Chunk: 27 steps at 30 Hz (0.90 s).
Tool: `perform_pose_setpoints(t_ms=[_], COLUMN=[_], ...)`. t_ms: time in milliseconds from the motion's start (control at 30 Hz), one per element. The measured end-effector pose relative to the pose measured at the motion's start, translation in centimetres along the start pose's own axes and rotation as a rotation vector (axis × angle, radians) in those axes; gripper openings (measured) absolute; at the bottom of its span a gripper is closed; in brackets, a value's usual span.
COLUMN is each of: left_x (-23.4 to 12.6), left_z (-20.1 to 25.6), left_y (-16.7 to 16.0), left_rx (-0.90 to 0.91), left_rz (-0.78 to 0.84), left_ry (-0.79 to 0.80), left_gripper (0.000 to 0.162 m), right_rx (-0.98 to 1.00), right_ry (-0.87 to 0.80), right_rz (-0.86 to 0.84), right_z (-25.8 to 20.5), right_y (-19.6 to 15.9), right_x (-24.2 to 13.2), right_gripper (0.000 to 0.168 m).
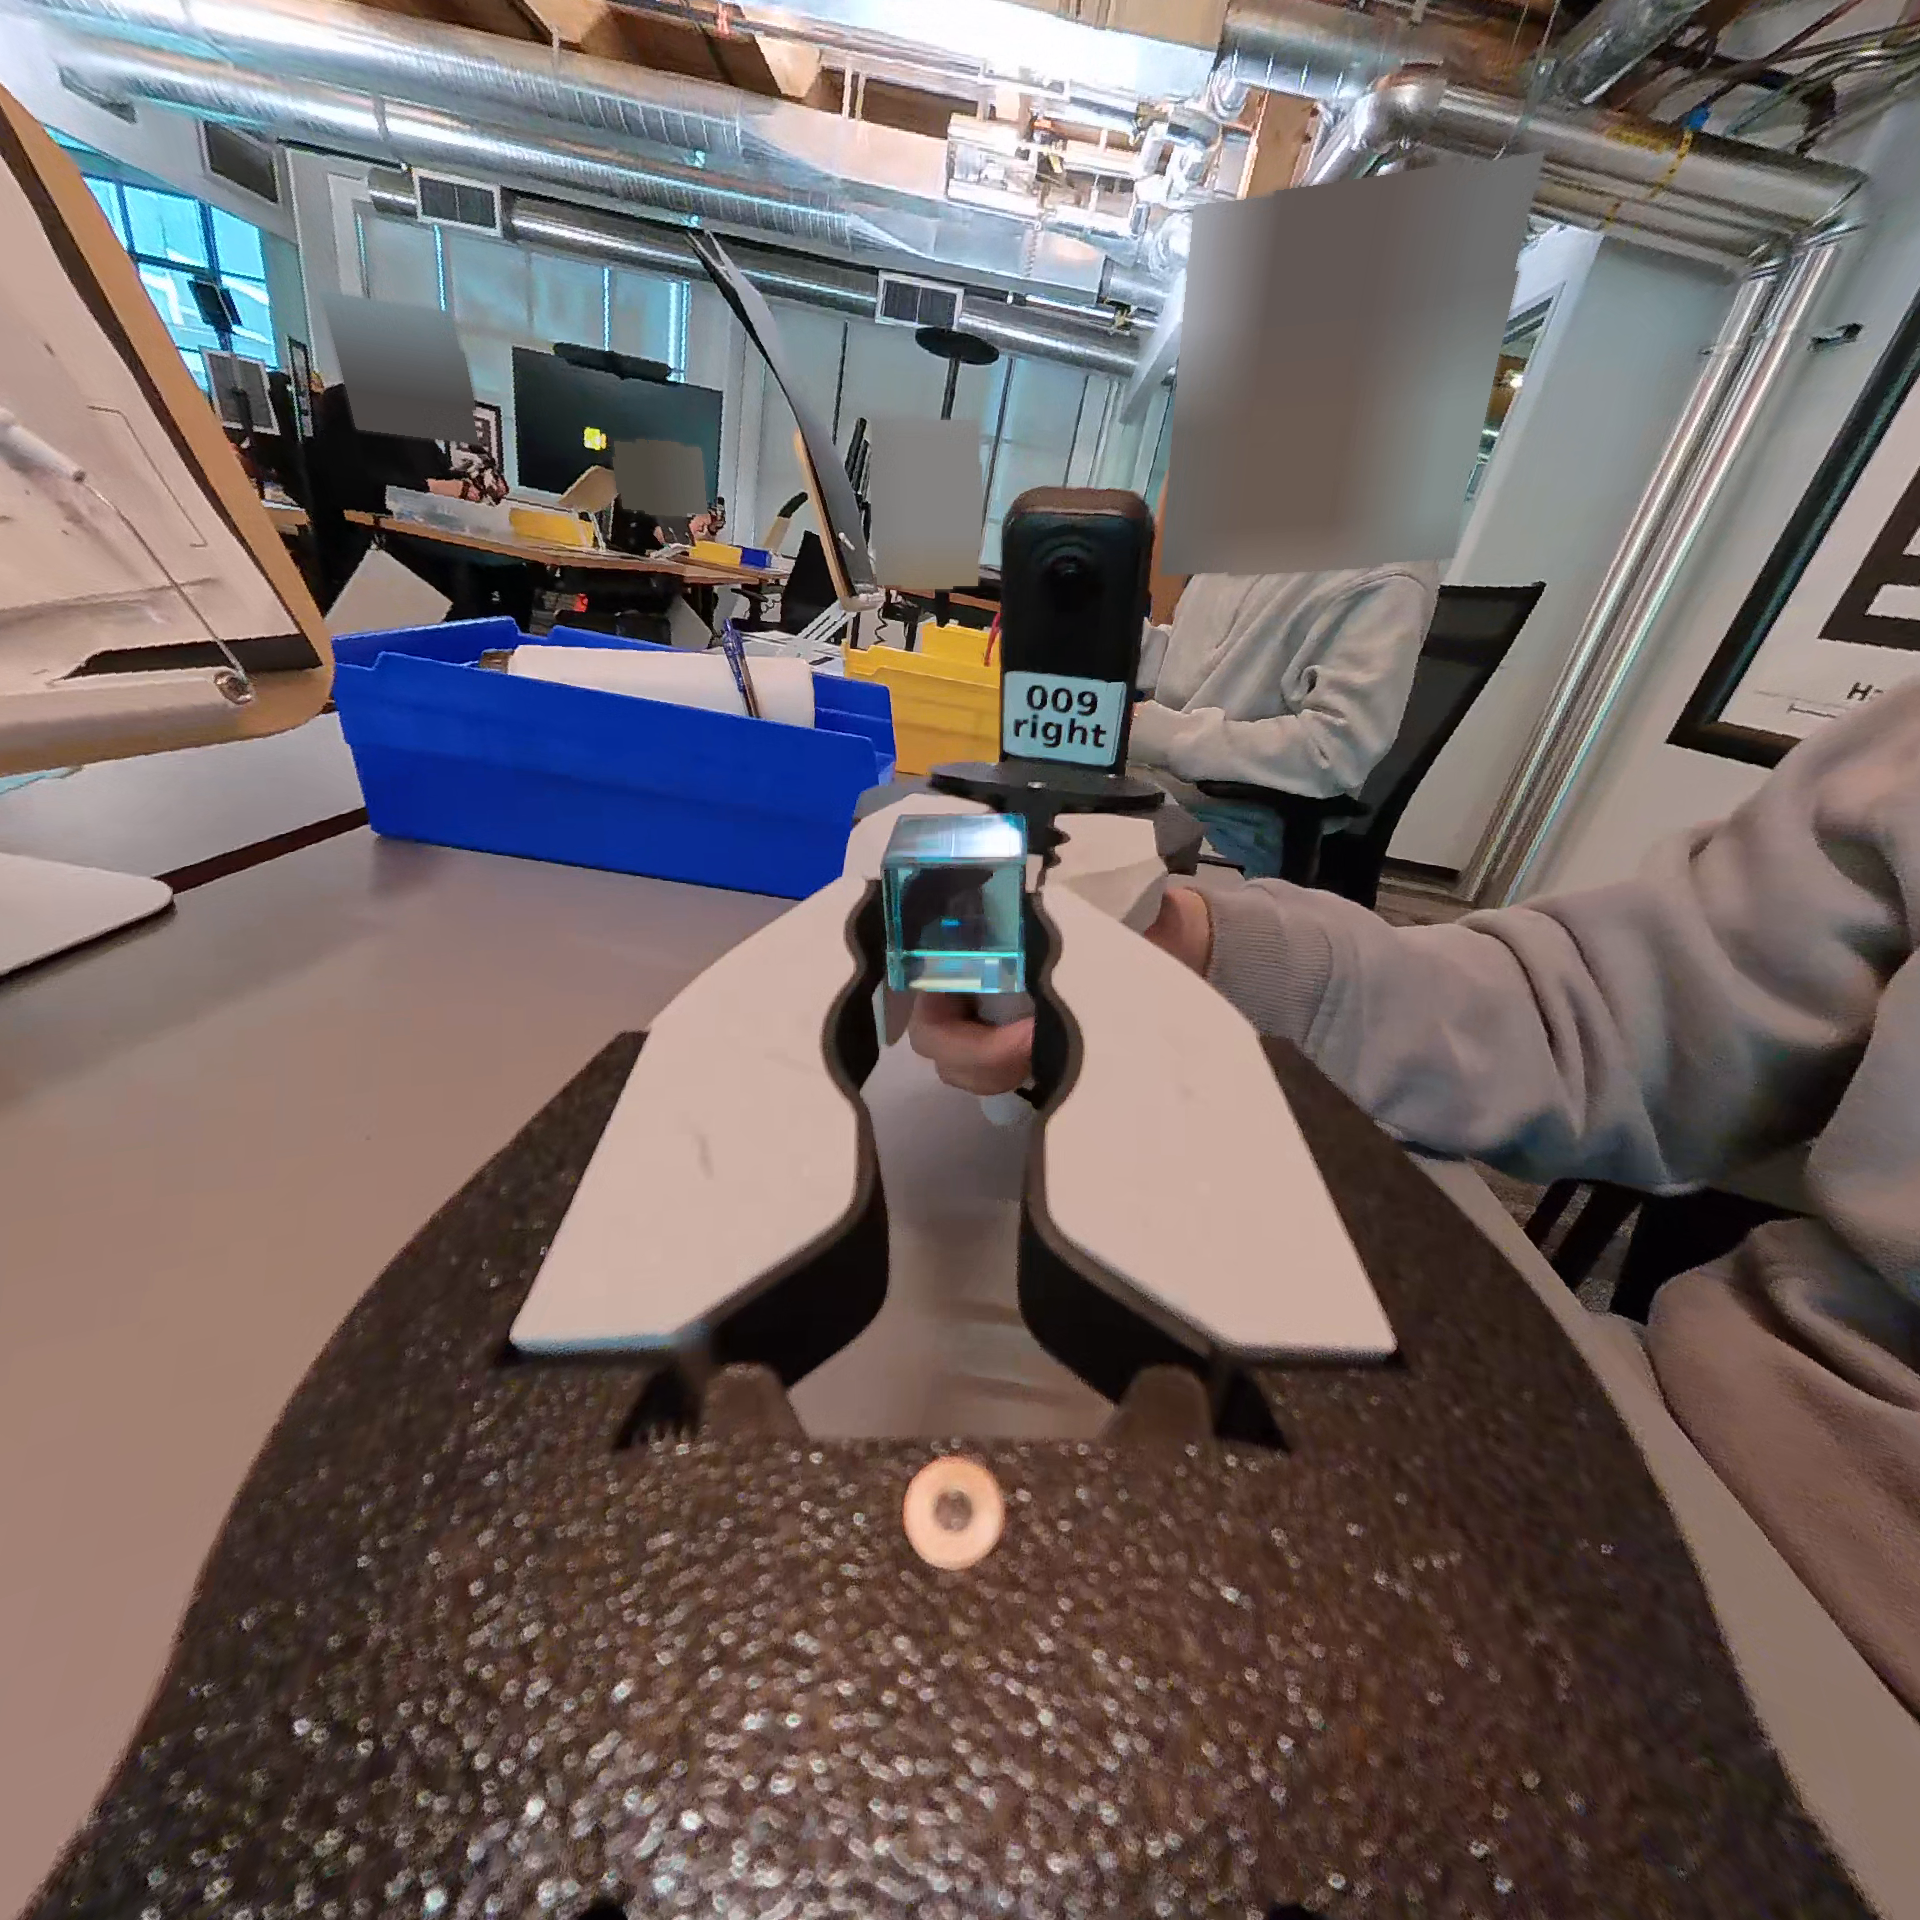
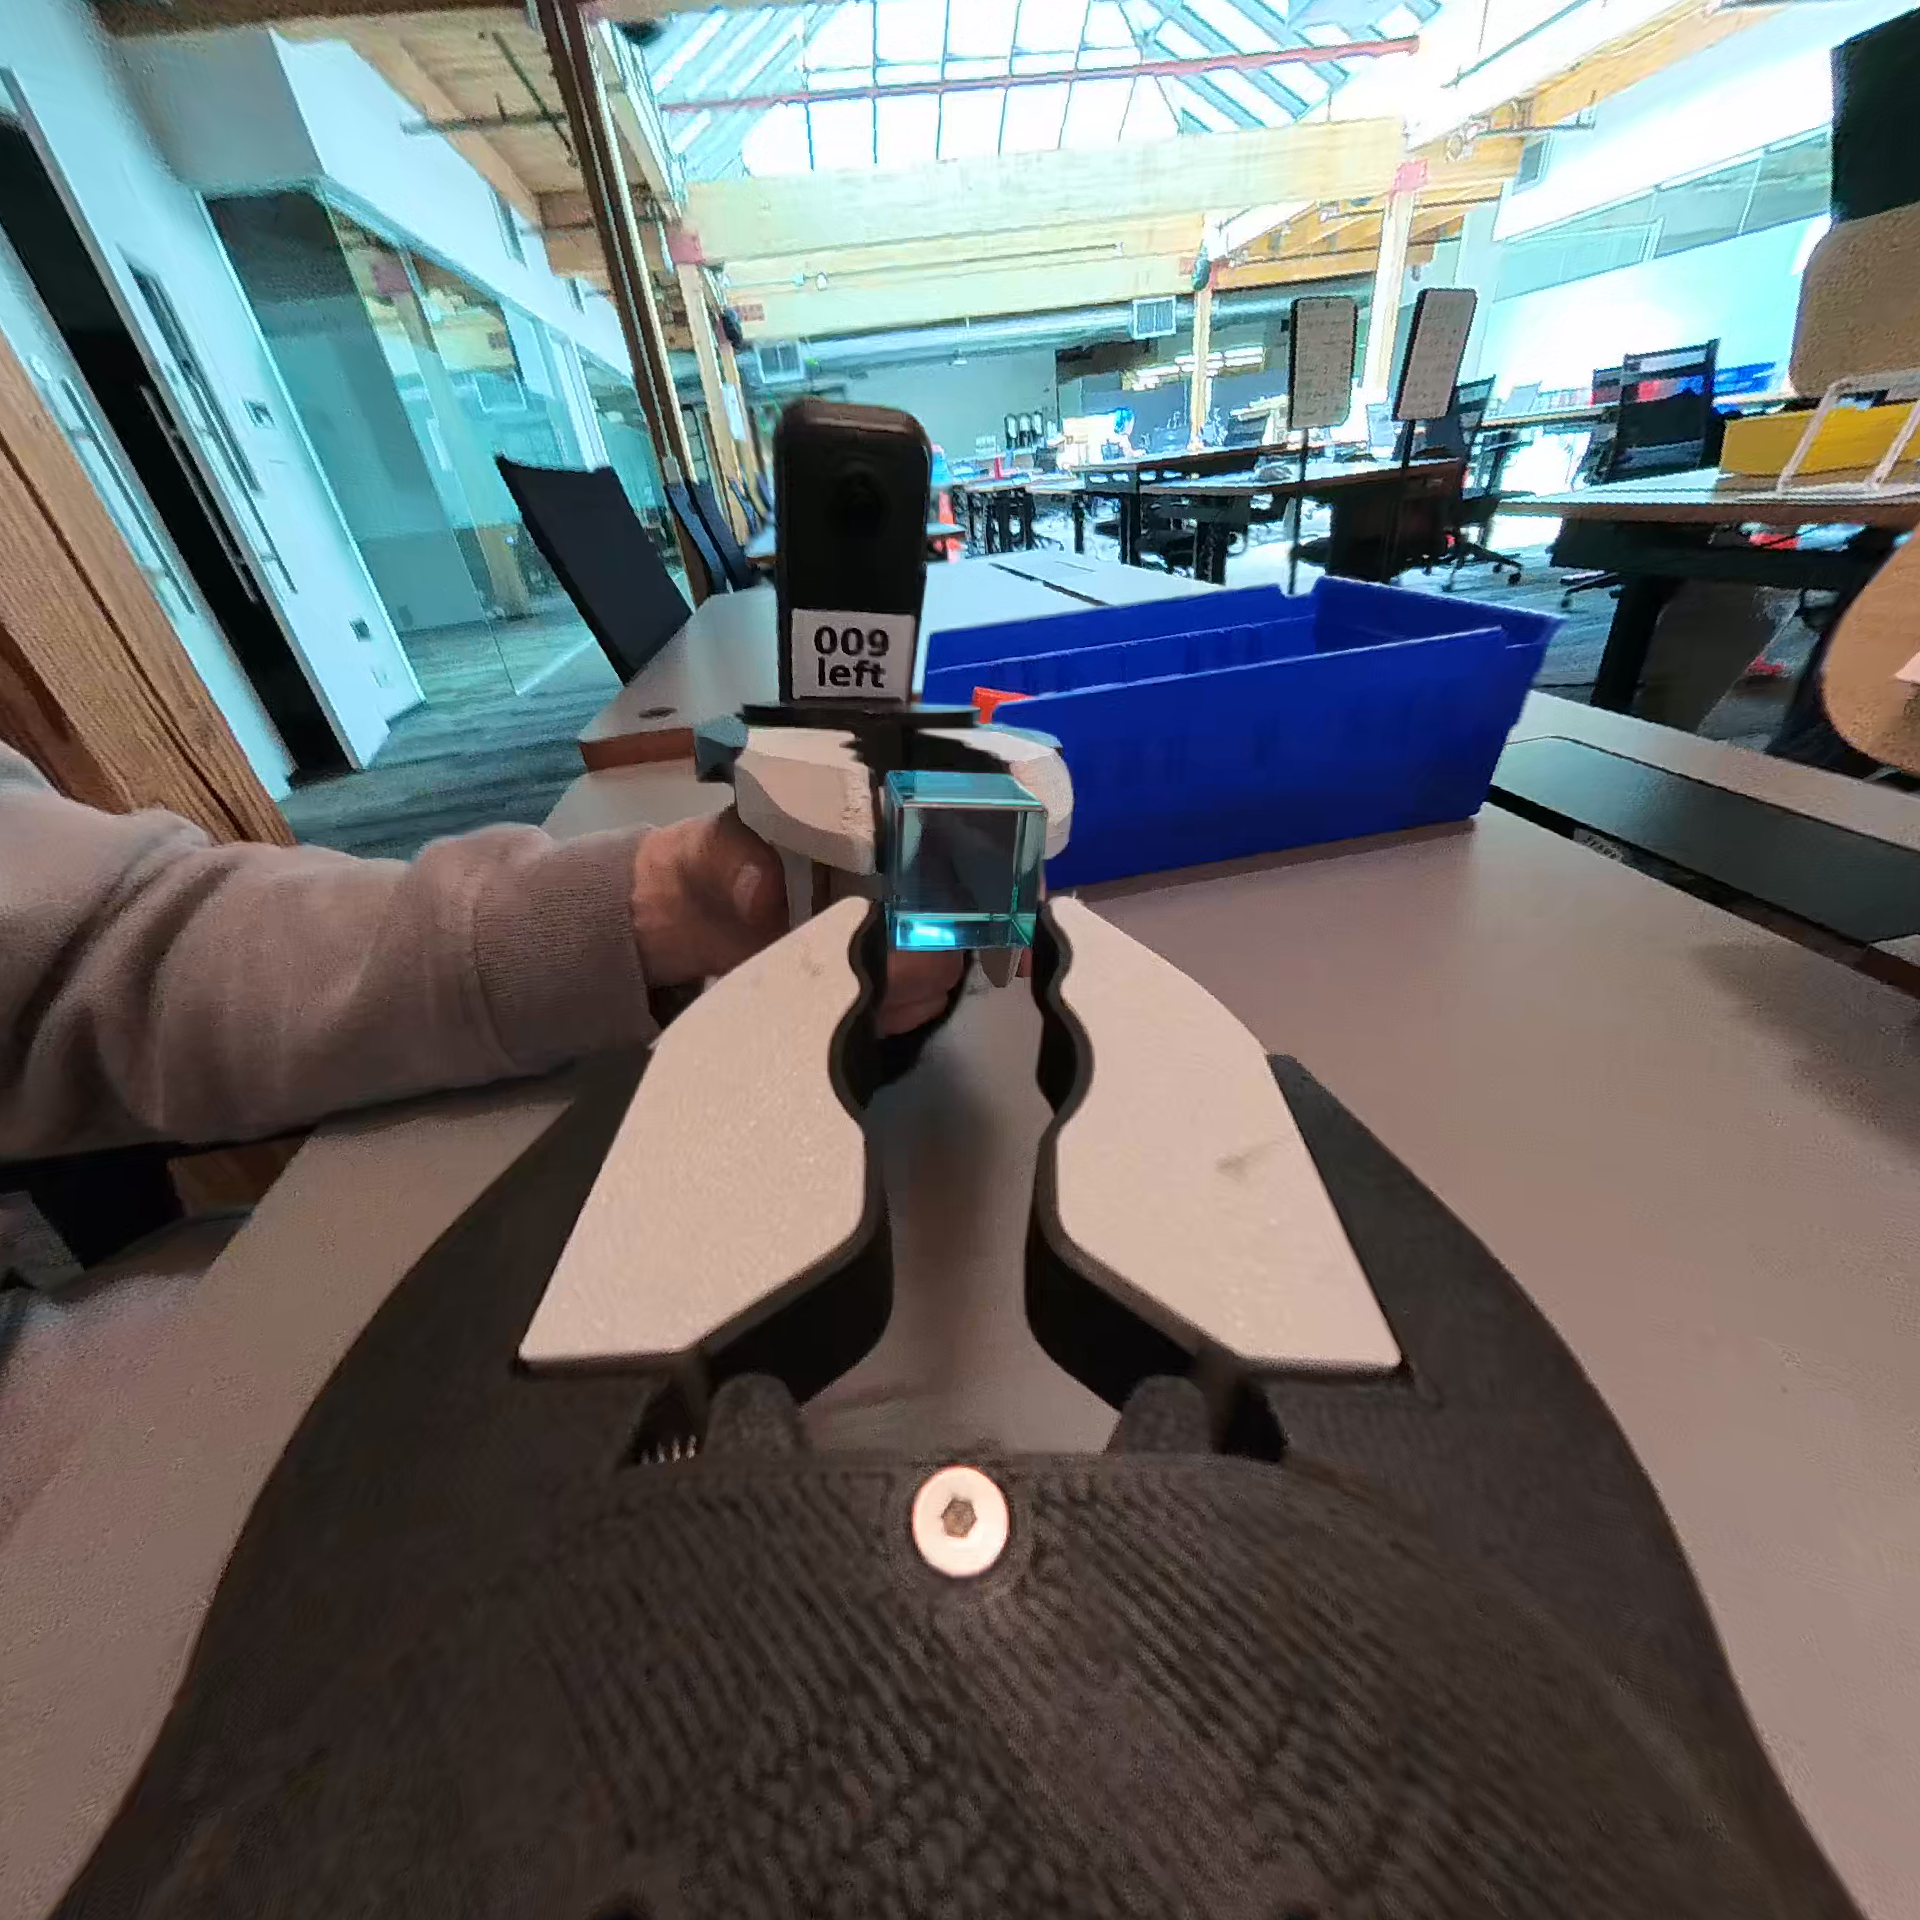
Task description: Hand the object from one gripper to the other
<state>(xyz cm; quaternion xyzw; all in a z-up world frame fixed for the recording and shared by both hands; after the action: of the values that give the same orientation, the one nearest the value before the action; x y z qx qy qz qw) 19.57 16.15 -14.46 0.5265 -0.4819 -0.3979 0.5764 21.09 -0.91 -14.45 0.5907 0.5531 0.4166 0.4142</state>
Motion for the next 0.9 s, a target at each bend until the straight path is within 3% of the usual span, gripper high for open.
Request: perform_pose_setpoints(t_ms=[100, 167, 233, 333, 467, 633, 733, 833, 900], left_x=[0.0, 0.0, 0.2, 1.0, 2.0, 2.0, 1.9, 1.1, 0.6], left_z=[-0.4, -0.7, -1.0, -1.0, -0.4, 0.0, -0.2, -0.5, -0.4], left_y=[-0.2, -0.4, -0.4, -0.6, -1.5, -1.3, -1.2, -0.5, 0.3], left_rx=[-0.012, 0.003, -0.023, -0.123, -0.175, -0.094, -0.063, -0.015, 0.000], left_rz=[-0.042, -0.091, -0.126, -0.088, -0.063, -0.069, -0.119, -0.130, -0.074], left_ry=[0.083, 0.195, 0.297, 0.403, 0.487, 0.522, 0.510, 0.436, 0.268], left_gripper=[0.026, 0.032, 0.048, 0.061, 0.054, 0.026, 0.026, 0.026, 0.026], right_rx=[-0.124, -0.300, -0.498, -0.473, -0.413, -0.457, -0.465, -0.337, -0.104], right_ry=[-0.149, -0.379, -0.637, -0.770, -0.795, -0.781, -0.745, -0.503, -0.232], right_rz=[-0.027, -0.088, -0.134, -0.062, -0.040, -0.072, -0.092, -0.089, -0.098], right_z=[0.2, 0.4, 0.4, 0.0, -0.4, -0.8, -0.5, -0.1, 0.3], right_y=[0.2, 0.1, -0.1, -0.4, -0.9, -1.2, -1.2, -0.8, -0.7], right_x=[-0.1, 0.0, 0.1, 0.8, 1.6, 2.1, 1.9, 1.3, 0.7], right_gripper=[0.026, 0.026, 0.027, 0.027, 0.026, 0.026, 0.026, 0.038, 0.050])
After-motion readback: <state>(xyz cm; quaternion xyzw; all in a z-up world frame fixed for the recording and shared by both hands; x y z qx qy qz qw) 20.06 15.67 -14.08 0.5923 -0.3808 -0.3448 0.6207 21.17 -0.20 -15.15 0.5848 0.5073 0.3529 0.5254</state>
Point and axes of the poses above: each gripper's, where its closed fingertips meet, x out along the fingers, y out of its top, z = x × y across the jaws, the point moved 9 cm from there along -x, back along the fingers, and after that the axes turned 12 degrees about x, right-handed, at the moved point
